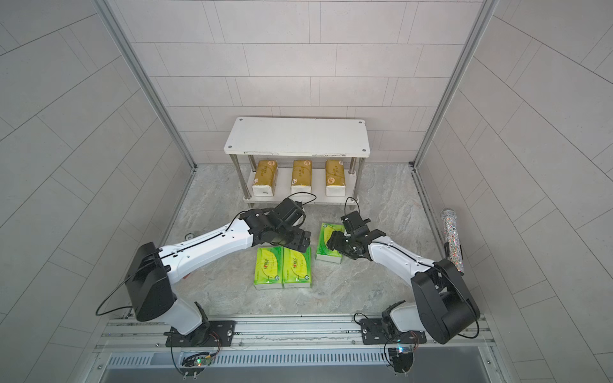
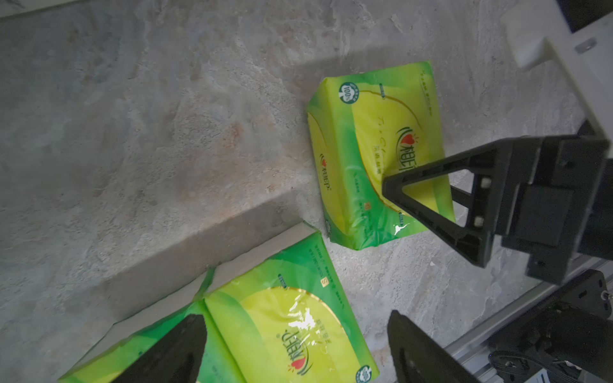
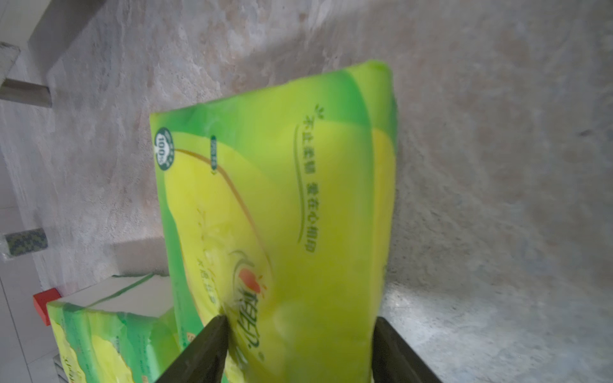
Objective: Place the tissue boxes on the shelf by color
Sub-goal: Pick up the box of tissues from the center of the board.
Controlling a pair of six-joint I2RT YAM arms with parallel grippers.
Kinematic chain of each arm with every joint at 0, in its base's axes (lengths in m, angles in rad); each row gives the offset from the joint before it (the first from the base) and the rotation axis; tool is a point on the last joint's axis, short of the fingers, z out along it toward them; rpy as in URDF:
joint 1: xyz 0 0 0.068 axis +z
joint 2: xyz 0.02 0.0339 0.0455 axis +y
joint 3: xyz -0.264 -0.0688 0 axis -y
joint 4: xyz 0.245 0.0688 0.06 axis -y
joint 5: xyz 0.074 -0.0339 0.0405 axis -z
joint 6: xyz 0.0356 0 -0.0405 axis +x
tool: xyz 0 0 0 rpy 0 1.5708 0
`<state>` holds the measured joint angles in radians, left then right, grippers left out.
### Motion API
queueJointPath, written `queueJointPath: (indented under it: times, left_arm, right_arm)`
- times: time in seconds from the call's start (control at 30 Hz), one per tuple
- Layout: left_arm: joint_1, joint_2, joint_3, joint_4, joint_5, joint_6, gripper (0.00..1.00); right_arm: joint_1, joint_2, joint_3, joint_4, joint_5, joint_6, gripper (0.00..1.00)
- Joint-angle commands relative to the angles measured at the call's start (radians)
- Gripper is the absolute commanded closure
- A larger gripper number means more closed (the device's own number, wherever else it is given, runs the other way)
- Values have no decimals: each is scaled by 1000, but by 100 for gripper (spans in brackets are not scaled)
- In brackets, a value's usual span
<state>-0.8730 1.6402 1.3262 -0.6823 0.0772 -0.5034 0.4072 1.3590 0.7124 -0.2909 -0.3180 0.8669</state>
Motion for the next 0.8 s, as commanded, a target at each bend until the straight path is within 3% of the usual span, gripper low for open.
queueJointPath:
  times: [0.0,0.23,0.37,0.5,0.77]
  left_arm:
    - [-5,35,45,54,45,13,9]
    - [-19,107,91,105,92,5,23]
    - [-35,169,116,125,99,-5,30]
    - [-52,240,149,130,70,16,35]
    - [-51,291,165,127,6,36,43]
  right_arm:
    - [-1,-39,16,-52,7,4,23]
    - [-20,-247,-19,-159,61,-14,14]
    - [-98,-328,-80,-183,43,-29,13]
    - [-154,-322,-83,-191,-17,-95,12]
    - [-164,-262,-48,-173,-91,-142,11]
